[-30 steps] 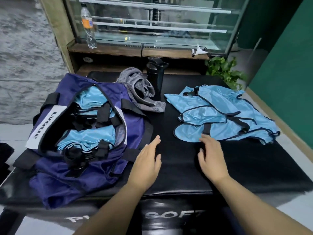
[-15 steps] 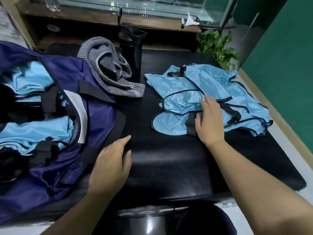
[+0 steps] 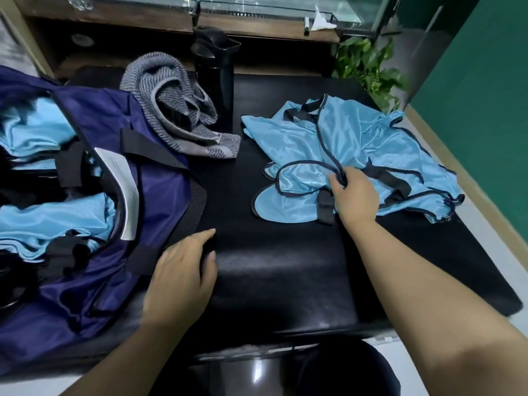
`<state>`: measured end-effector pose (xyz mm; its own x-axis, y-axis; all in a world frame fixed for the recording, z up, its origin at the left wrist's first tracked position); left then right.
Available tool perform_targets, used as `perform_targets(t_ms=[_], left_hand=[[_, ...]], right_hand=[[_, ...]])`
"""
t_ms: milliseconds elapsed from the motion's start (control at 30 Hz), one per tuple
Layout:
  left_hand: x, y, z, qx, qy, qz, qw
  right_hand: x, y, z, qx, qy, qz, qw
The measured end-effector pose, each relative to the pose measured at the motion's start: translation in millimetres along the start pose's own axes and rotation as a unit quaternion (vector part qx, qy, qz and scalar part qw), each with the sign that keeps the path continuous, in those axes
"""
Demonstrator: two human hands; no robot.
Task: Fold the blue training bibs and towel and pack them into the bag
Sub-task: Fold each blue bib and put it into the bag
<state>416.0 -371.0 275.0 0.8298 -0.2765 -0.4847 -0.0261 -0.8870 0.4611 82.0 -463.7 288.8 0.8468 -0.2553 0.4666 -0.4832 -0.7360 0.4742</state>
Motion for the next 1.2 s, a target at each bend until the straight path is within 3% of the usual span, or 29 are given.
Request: perform_targets(t_ms=[167,267,333,400,467,600,733,867,1000,1100,1200], left_hand=[[2,-1,0,0.002,0.002,-0.006,1.0],[0,-1,-1,0.002,0.0,-0.007,1.0],[-1,0,-2,0.001,-0.003,-0.007,1.0],[-1,0,-3,0.003,-0.009,-0.014,1.0],[-1,-1,-5,0.006,-0.018,-0.03,0.999],[-2,-3,-7,0.017,-0.032,-0.042,0.998],[-13,-5,-7,0.063,-0.047,0.001,0.997],[-30,-26,1,0.137,-0.011,0.071,0.988],[-54,-47,2,0.167,-0.08,0.034,0.982],[-57,-52,-11,0.122,-0.163,-0.016,0.979],[-48,-51,-32,0.058,-0.163,-0.04,0.984]], right_hand=[[35,-23,-29,-0.149,-0.005,-0.179,0.972],[59,-51,-33,-0.129,0.04,-0.241,0.961],[78,-73,-31,-0.06,0.107,-0.278,0.953],[91,-97,-22,0.078,0.179,-0.245,0.95],[92,-118,-16,0.187,0.203,-0.159,0.948],[80,-140,-15,0.26,0.225,0.001,0.939],[92,-163,-24,0.324,0.21,0.019,0.922],[109,-186,-38,0.366,0.171,-0.017,0.915],[122,-205,-53,0.402,0.194,-0.014,0.895],[129,-205,-70,0.358,0.229,-0.018,0.905],[133,-203,-87,0.305,0.278,0.0,0.911]])
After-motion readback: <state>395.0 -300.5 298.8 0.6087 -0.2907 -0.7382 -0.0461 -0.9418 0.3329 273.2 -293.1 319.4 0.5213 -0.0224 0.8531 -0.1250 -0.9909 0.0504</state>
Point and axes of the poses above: each hand's wrist, its own y-axis towards the middle knuckle, its own z-axis out of the palm, x = y × z, the point moved 10 cm from there along y, towards the middle knuckle, and after that the axes turned 14 degrees about -x, right-handed, at the moved point
